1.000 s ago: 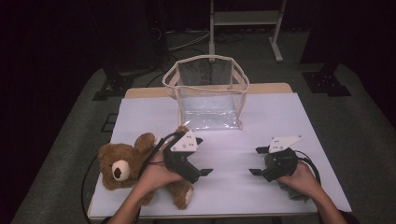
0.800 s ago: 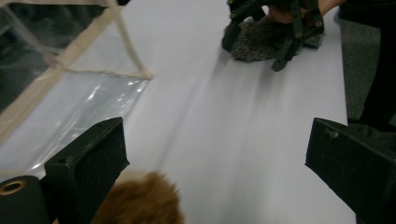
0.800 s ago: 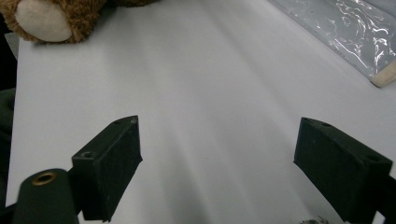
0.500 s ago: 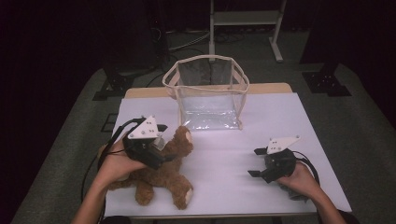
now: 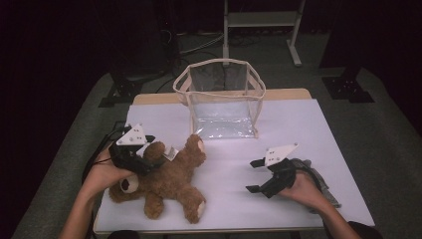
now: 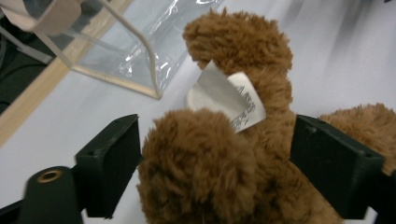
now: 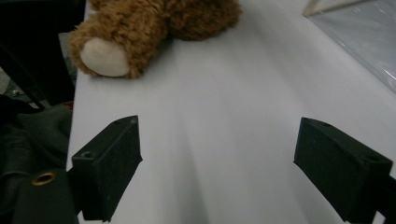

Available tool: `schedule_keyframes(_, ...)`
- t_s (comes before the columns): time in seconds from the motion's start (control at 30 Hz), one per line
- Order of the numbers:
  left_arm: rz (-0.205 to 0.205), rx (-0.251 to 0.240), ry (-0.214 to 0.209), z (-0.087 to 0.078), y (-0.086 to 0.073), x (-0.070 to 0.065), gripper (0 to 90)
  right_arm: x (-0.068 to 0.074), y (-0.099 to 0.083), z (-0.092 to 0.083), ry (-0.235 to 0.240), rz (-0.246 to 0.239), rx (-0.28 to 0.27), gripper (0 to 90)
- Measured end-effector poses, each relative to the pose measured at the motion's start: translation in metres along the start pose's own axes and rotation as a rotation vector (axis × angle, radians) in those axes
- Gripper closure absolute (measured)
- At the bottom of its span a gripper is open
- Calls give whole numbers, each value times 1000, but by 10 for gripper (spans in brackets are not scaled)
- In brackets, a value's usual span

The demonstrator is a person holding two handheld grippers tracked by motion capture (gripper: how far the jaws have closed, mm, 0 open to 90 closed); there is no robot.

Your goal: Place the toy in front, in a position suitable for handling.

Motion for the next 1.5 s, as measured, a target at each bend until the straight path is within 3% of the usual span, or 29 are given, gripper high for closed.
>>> schedule_keyframes(0.27, 27, 42, -15, 6, -12, 6, 473, 32, 32, 38, 133, -81, 5, 134)
schedule_keyframes(0.53, 94, 74, -11, 10, -7, 6, 645, 64, 52, 80, 235, -137, 32, 140)
schedule_keyframes(0.77, 103, 75, -23, 9, -7, 6, 693, 79, 56, 105, 297, -150, 51, 197)
schedule_keyframes(0.9, 99, 75, -33, 8, -6, 7, 701, 84, 57, 113, 318, -154, 56, 262)
schedule_keyframes(0.93, 95, 75, -36, 8, -6, 7, 701, 87, 58, 117, 344, -148, 56, 317)
schedule_keyframes(1.13, 80, 61, -47, 6, -4, 9, 713, 91, 56, 122, 384, -134, 62, 513)
schedule_keyframes(1.27, 79, 61, -38, 4, -2, 10, 729, 90, 57, 121, 381, -139, 57, 643)
schedule_keyframes(1.5, 71, 52, -18, -5, 0, 12, 753, 87, 59, 117, 400, -115, 33, 719)
Point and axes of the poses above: each handheld gripper's, and its own axes: z roughly forward along the jaws, y roughly out of its top, x roughly to its left, the point moved 5 cm from there along z, roughly forward along the jaws, and after that the axes turned 11 degrees about -y, right-handed, at the moved point
